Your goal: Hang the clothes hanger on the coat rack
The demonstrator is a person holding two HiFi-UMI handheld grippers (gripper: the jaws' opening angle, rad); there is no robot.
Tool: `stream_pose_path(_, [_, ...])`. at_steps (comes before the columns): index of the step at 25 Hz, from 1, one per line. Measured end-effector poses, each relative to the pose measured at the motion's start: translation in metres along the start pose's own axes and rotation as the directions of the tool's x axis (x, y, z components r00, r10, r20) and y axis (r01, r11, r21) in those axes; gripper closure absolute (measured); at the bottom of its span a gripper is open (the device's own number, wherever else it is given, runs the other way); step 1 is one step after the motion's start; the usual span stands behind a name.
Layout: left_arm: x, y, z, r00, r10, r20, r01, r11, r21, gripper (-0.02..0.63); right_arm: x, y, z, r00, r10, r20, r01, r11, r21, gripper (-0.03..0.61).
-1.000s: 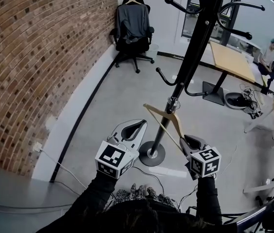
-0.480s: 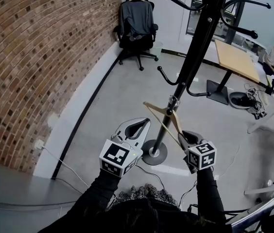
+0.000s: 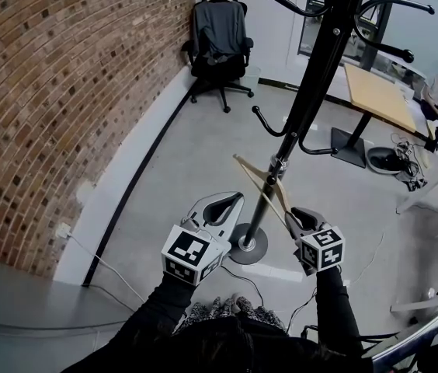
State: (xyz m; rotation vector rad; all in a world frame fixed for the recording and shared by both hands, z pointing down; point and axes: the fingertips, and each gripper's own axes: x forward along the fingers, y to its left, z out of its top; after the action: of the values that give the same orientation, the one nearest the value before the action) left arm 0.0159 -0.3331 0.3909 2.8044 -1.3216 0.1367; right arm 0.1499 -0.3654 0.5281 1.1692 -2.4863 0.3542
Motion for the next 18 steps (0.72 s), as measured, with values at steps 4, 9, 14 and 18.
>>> stream_pose_path(4, [-0.003,0.001,0.000,1.000,0.000,0.000,0.000,1.000,-0.002,0.606,-0.002,-0.005,0.002,0.999,-0.031,0.007,0.031,1.000,0.000,0.514])
stream_pose_path(9, [-0.012,0.003,-0.003,1.000,0.006,-0.003,-0.006,1.000,-0.006,0.606,-0.024,-0.005,0.021,0.994,-0.075,0.074,0.077,0.997,-0.016,0.514])
stream_pose_path(14, [-0.026,0.005,-0.001,1.000,0.005,0.000,-0.005,1.000,-0.011,0.606,-0.065,0.016,0.068,0.973,-0.103,0.205,0.122,0.989,-0.084,0.517])
stream_pose_path(18, [-0.043,0.000,0.001,1.000,-0.008,0.014,0.008,1.000,-0.010,0.606,-0.092,0.042,0.091,0.954,-0.124,0.273,0.156,0.982,-0.102,0.566])
